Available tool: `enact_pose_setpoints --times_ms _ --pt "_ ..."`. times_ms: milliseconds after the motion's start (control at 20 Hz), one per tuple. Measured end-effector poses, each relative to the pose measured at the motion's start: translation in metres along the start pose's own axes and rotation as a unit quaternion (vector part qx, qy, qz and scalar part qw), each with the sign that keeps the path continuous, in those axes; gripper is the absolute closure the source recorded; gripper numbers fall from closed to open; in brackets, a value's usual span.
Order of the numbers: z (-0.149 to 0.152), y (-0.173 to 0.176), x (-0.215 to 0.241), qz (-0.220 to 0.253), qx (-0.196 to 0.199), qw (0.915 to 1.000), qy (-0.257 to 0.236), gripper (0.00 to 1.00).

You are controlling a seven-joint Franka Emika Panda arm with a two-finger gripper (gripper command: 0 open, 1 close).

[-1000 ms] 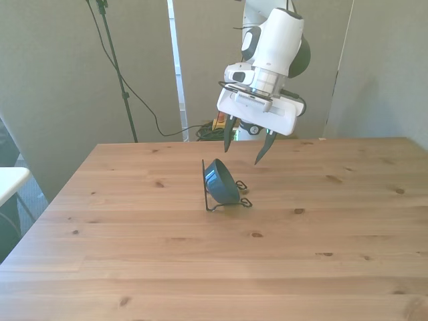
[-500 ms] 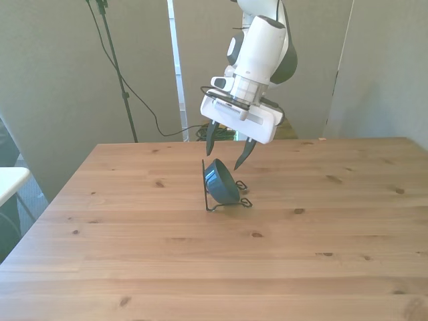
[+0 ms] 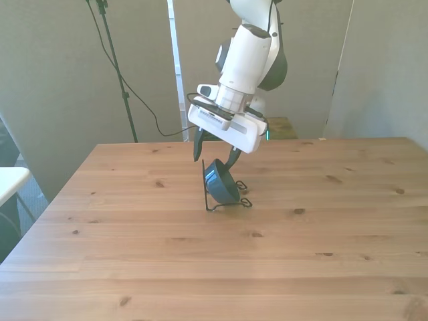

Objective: Unload the bowl

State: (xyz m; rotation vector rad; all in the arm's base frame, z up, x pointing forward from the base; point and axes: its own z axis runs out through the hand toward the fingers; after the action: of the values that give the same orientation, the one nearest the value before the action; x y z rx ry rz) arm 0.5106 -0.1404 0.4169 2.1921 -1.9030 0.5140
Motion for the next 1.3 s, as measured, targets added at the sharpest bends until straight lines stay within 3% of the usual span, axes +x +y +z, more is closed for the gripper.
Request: enact_pose_setpoints --times_ms 1300 --pt "-0.0026 -0.0005 -0.0077 -0.013 0.003 0.9999 0.001 1.00"
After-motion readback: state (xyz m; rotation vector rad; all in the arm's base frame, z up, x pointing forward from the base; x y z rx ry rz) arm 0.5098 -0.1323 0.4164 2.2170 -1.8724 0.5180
